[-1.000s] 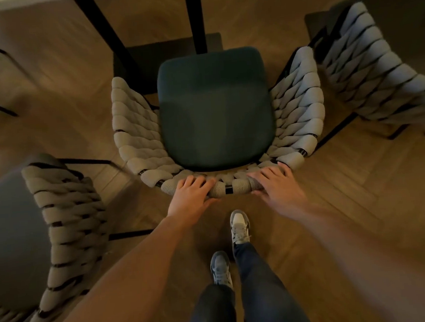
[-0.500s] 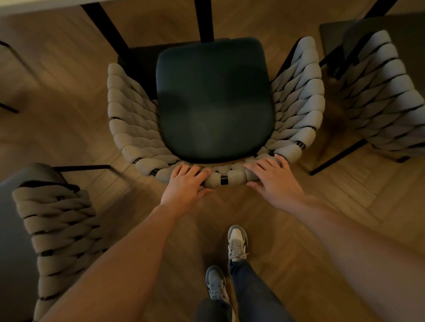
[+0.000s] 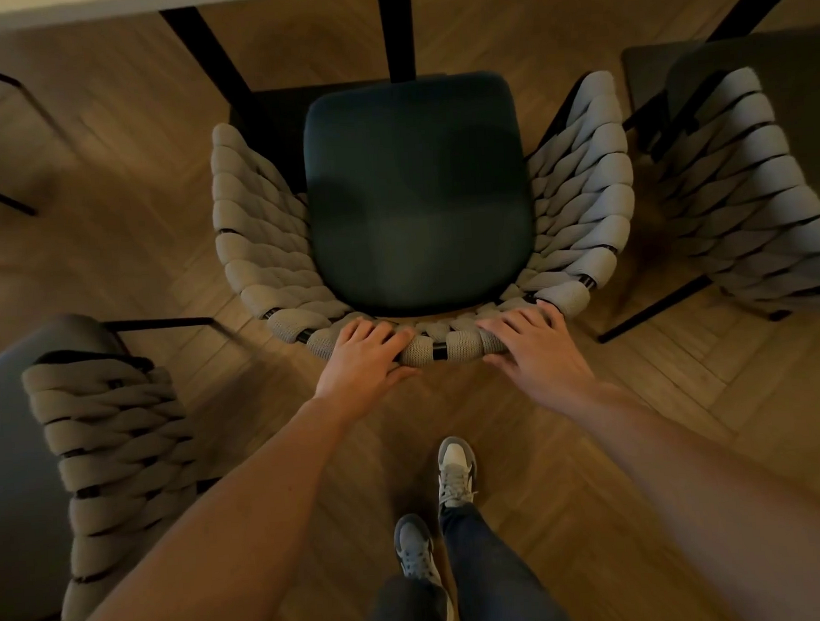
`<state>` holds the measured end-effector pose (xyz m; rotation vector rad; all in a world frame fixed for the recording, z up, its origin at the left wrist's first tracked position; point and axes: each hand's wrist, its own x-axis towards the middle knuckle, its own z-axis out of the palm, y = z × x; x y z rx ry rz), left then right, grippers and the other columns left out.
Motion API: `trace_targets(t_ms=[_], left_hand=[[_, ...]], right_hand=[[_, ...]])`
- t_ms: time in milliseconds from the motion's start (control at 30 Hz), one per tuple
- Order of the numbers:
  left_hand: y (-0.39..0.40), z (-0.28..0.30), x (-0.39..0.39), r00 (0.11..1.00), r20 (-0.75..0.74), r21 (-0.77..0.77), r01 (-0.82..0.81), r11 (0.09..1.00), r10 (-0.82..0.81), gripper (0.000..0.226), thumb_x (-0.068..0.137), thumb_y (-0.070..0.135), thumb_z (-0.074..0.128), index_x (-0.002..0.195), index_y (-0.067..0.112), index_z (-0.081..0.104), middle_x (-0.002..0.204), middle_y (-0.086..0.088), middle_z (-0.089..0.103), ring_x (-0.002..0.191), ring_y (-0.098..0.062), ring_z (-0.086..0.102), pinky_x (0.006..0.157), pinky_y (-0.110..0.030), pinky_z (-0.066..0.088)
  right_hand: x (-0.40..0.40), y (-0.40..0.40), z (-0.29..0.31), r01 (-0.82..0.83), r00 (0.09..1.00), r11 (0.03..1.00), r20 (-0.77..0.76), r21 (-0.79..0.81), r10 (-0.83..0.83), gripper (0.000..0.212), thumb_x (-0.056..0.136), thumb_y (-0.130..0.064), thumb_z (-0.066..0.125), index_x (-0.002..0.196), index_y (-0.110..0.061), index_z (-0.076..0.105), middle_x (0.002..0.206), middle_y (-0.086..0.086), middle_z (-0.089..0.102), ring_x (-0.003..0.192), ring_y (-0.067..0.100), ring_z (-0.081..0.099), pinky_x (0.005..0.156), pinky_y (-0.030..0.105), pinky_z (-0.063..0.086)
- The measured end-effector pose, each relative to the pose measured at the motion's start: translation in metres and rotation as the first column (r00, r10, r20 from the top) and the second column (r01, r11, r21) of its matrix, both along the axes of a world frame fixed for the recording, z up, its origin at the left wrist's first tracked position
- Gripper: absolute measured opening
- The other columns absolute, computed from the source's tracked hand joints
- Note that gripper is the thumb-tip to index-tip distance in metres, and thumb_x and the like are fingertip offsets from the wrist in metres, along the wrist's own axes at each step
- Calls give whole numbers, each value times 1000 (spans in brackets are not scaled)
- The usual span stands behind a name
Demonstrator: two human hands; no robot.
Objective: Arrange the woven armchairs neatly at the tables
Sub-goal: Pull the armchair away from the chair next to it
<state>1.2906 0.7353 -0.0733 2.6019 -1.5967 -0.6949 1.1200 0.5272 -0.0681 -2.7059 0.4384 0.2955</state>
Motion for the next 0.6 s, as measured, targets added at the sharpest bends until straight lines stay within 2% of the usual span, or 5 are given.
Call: trace_targets(t_ms=[233, 400, 500, 600], left_hand=[[4, 1, 1, 1000, 1, 1, -2, 1000, 2, 57, 98, 56, 43, 147, 26, 41, 138, 1, 52, 134, -23, 41, 120, -44, 15], [7, 5, 2, 1000, 2, 66, -9, 998, 9, 60, 98, 59, 39, 150, 29, 35, 146, 2, 45, 140, -23, 34, 121, -43, 10], [8, 17, -5, 995, -14, 78, -101, 992, 103, 61, 98, 60, 40, 150, 29, 34, 151, 0, 40, 144, -24, 30, 121, -44, 13], [25, 32, -18, 980, -22, 10, -198, 980, 198, 56, 99, 54, 44, 148, 28, 38, 152, 1, 39, 144, -23, 28, 120, -44, 17]], right_hand=[[1, 6, 2, 3, 1000, 1000, -26, -5, -3, 47, 97, -43, 53, 141, -28, 44, 134, -4, 53, 133, 20, 41, 120, 48, 18], [2, 12, 4, 26, 999, 1000, -22, 6, -26, 51, 97, -43, 55, 144, -28, 43, 138, -3, 52, 137, 19, 39, 122, 48, 14], [5, 18, 10, 79, 996, 997, -43, -5, -79, 59, 95, -46, 56, 148, -28, 38, 148, -1, 46, 144, 21, 31, 123, 50, 10], [3, 40, 15, 59, 998, 998, 7, 7, -59, 59, 95, -45, 58, 147, -24, 40, 152, 2, 41, 146, 23, 28, 122, 48, 12]])
